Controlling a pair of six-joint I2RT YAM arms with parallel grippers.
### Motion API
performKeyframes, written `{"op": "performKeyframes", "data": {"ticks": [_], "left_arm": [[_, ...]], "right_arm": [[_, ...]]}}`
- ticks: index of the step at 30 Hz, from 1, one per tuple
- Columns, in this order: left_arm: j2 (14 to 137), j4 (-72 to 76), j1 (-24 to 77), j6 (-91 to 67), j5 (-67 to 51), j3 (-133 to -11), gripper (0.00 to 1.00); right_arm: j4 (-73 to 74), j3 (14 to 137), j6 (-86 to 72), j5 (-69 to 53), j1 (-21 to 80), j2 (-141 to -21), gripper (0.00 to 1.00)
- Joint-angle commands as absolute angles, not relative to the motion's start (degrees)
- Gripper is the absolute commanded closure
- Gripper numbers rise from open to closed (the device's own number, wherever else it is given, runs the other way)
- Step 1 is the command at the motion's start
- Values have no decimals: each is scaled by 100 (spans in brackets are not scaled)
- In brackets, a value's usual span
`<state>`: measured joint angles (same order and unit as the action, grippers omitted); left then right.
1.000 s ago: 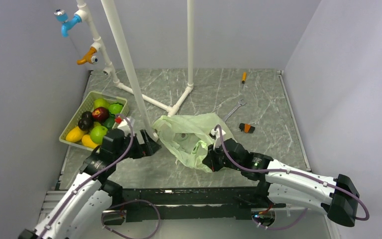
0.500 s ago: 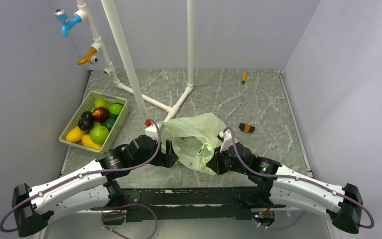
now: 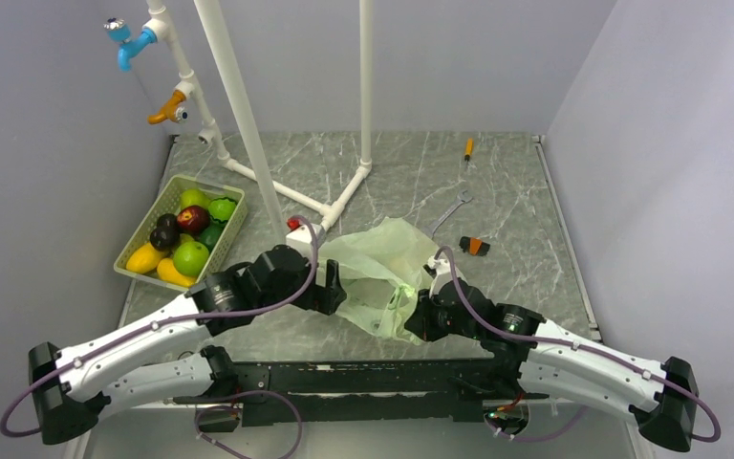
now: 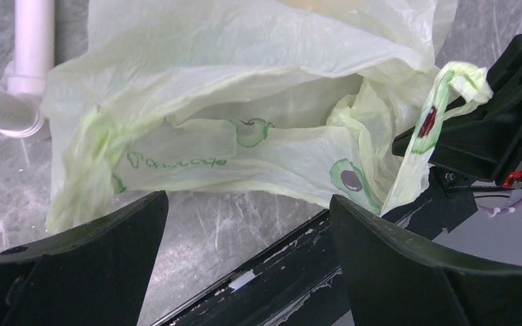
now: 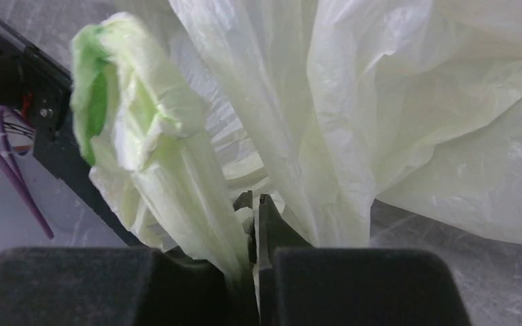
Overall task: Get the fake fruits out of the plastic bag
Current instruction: Adjust the plastic bag at the center of the board.
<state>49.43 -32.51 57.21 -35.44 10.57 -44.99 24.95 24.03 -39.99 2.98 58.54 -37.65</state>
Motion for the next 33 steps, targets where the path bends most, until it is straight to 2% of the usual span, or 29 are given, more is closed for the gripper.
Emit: {"op": "performKeyframes", "data": {"ticks": [1, 4, 8, 9, 10, 13, 15, 19, 22, 24, 27, 33], "left_arm": [[5305, -2954, 5752, -3310, 712, -4761, 6], [5391, -2194, 5750, -3371, 326, -4488, 7], [5719, -1474, 5766, -3420, -152, -4216, 9], [5866, -1339, 5777, -3417, -253, -4203, 10], [6010, -1229, 5808, -3391, -311, -4208, 10], [6423, -942, 5966, -3296, -205, -4239, 13], [6622, -732, 6066, -3205, -128, -4226, 15], [6942, -369, 6100, -3140, -141, -4131, 15], [7212, -272, 6117, -3131, -209, -4182, 15], [7296, -194, 6117, -3195, -169, -4163, 15], [7283, -46, 6117, -3304, -182, -4072, 15], [7167, -51, 6117, -3297, -88, -4165, 16]], "right_arm": [[2773, 2459, -4372, 283, 5863, -3888, 83], [2849, 2390, -4532, 42, 5863, -4007, 79], [2837, 2280, -4632, -268, 5859, -4104, 64], [2780, 2246, -4629, -339, 5869, -4138, 63], [2743, 2258, -4612, -362, 5867, -4192, 64], [2848, 2407, -4555, -282, 5868, -4307, 76], [2867, 2414, -4558, -176, 5870, -4191, 76], [2817, 2159, -4781, -208, 5862, -4036, 58], [3127, 2317, -4784, -357, 5871, -4084, 49], [3397, 2532, -4703, -303, 5871, -3960, 38], [3695, 2785, -4631, -94, 5863, -3572, 15], [3827, 3384, -4693, 64, 5872, -3093, 4]]}}
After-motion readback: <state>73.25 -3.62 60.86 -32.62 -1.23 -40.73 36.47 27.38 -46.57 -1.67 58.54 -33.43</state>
